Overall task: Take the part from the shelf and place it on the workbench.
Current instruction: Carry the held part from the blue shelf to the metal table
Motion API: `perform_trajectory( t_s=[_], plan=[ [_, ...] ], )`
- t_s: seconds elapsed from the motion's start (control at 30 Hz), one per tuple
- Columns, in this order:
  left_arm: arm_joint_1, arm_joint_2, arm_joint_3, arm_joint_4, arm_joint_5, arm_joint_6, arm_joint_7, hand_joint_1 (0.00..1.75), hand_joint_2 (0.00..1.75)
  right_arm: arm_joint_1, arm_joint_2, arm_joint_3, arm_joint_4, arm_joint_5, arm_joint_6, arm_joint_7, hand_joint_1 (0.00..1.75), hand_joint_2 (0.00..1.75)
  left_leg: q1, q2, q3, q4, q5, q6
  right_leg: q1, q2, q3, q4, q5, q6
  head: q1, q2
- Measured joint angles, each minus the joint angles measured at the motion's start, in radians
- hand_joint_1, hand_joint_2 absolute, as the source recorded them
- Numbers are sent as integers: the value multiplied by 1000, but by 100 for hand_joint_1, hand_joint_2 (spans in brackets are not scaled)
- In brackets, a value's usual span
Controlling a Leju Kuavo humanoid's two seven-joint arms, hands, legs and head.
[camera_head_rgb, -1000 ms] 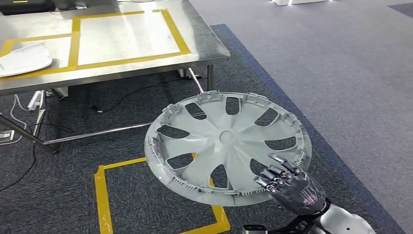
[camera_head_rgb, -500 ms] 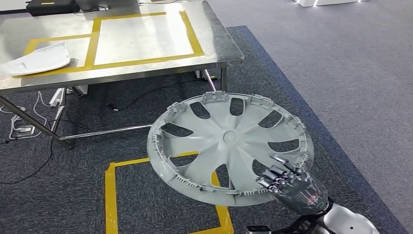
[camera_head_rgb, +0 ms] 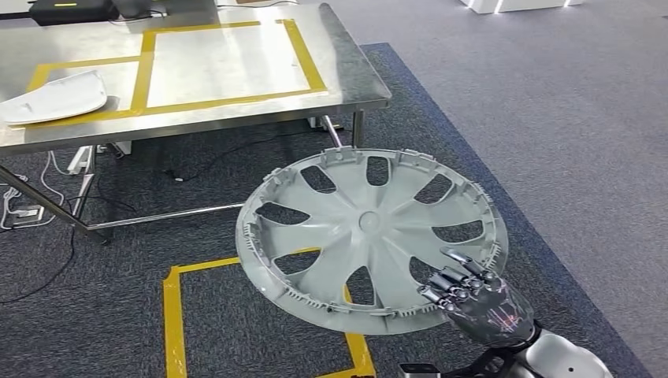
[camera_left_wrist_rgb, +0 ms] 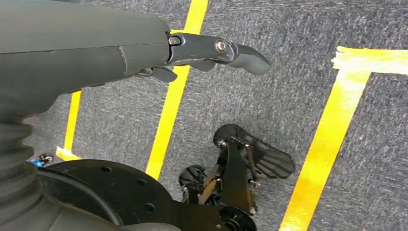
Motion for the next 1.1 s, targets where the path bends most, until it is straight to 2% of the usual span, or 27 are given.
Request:
perform_trajectory(
  t_s=[0.07,0.1,0.13,0.23,0.3,0.33,0.37,0.43,0.47,0.5,0.53,0.57,0.6,0.63,0.67,0.77,0.83,0.87,0.93,0.97,1.0,1.03,1.07,1.1],
  plan=[
    [0,-1,0,0,-1,1,1,0,175,0,0,-3,5,0,0,0,175,175,2,-1,9,9,-14,-9,-4,4,56,-121,71,5,0,0],
    [-1,-1,0,0,-2,2,1,0,175,-1,0,-3,7,-1,0,0,175,175,1,-2,9,18,-24,-15,-5,9,88,-180,92,4,2,0],
    [-1,0,0,0,-2,2,1,0,175,-2,0,-3,9,-2,0,-1,175,175,-1,-3,9,24,-31,-20,-6,13,110,-218,100,0,2,0],
    [-2,2,0,0,-2,2,2,0,175,-5,0,-3,12,-7,0,-5,175,175,-3,-5,8,29,-42,-29,-4,13,124,-228,88,-23,0,0],
    [-3,3,1,0,-2,2,2,0,175,-6,0,-4,14,-9,0,-5,175,175,-3,18,3,54,-58,-38,-6,5,133,-230,82,-37,-4,0],
    [-4,4,1,0,-2,1,2,0,175,-7,0,-5,14,-9,0,-5,175,175,-3,35,-14,93,-76,-44,-7,-1,140,-231,78,-44,-7,0],
    [-6,4,1,0,-3,0,2,0,175,-8,0,-5,15,-10,0,-4,175,175,-1,54,-44,153,-100,-50,-7,-6,146,-231,73,-49,-9,0],
    [-7,4,1,0,-4,-1,2,0,175,-8,0,-5,18,-12,0,-4,175,175,3,67,-124,289,-142,-56,-6,-17,158,-231,62,-52,-11,0],
    [-6,4,1,0,-4,-1,2,0,175,-8,0,-5,19,-13,0,-5,175,175,5,67,-152,326,-140,-57,-6,-21,165,-231,55,-52,-11,0],
    [-5,4,1,0,-5,-1,2,0,175,-8,0,-5,20,-14,0,-5,175,175,5,68,-163,325,-117,-56,-6,-23,174,-231,48,-51,-11,0],
    [-3,4,1,0,-5,-1,2,0,175,-8,0,-5,21,-15,0,-6,175,175,6,68,-156,285,-74,-52,-6,-25,185,-231,41,-49,-11,0],
    [-3,4,1,0,-6,-1,2,0,175,-8,0,-5,22,-14,0,-7,175,175,5,70,-136,219,-23,-47,-6,-27,196,-232,33,-46,-11,0],
    [-3,4,1,0,-7,-1,2,0,175,-8,0,-5,23,-13,0,-7,175,175,2,72,-114,158,11,-41,-4,-29,203,-233,25,-42,-11,0],
    [-3,4,1,0,-7,0,2,0,175,-9,0,-5,23,-11,0,-6,175,175,-1,75,-94,104,30,-36,-3,-30,207,-235,19,-37,-10,0],
    [-5,4,1,0,-8,0,2,0,175,-9,0,-5,23,-8,0,-5,175,175,-5,78,-81,74,32,-32,-2,-32,209,-237,14,-32,-10,0],
    [-5,3,1,0,-10,2,2,0,175,-12,0,-6,23,0,0,-1,175,175,-6,75,-65,49,14,-23,-2,-38,221,-252,6,-15,-10,0],
    [-5,3,1,0,-10,2,1,0,175,-13,0,-7,24,5,0,-1,175,175,0,68,-48,32,14,-14,-2,-32,211,-219,-16,-8,-7,0],
    [-5,3,1,0,-10,2,0,0,175,-13,0,-8,25,6,0,0,175,175,2,65,-40,26,12,-9,-2,-25,183,-170,-36,-6,-4,0],
    [-7,1,1,0,-10,2,0,0,175,-14,0,-10,27,7,0,1,175,175,-1,56,-33,25,4,-2,-2,-15,91,-34,-77,-3,0,0],
    [-7,0,1,0,-10,2,0,0,175,-14,0,-10,28,7,0,1,175,175,-2,49,-28,26,-1,0,-1,-13,51,12,-80,-2,0,0],
    [-6,0,1,0,-11,2,0,0,175,-14,0,-11,29,7,0,2,175,175,-4,41,-21,26,-7,1,-1,-11,29,23,-61,-2,1,0],
    [-6,-1,1,0,-11,2,0,0,175,-13,0,-11,30,8,0,2,175,175,-5,32,-12,26,-13,1,-1,-9,27,-7,-21,-4,1,0],
    [-5,-1,1,0,-12,2,0,0,175,-13,0,-11,31,8,0,2,175,175,-6,22,-2,27,-21,-1,0,-2,44,-70,32,-6,1,0],
    [-5,-2,1,0,-12,2,0,0,175,-13,0,-11,31,9,0,3,175,175,-6,14,5,28,-28,-3,-1,15,67,-134,73,-10,1,0]
  ],
)
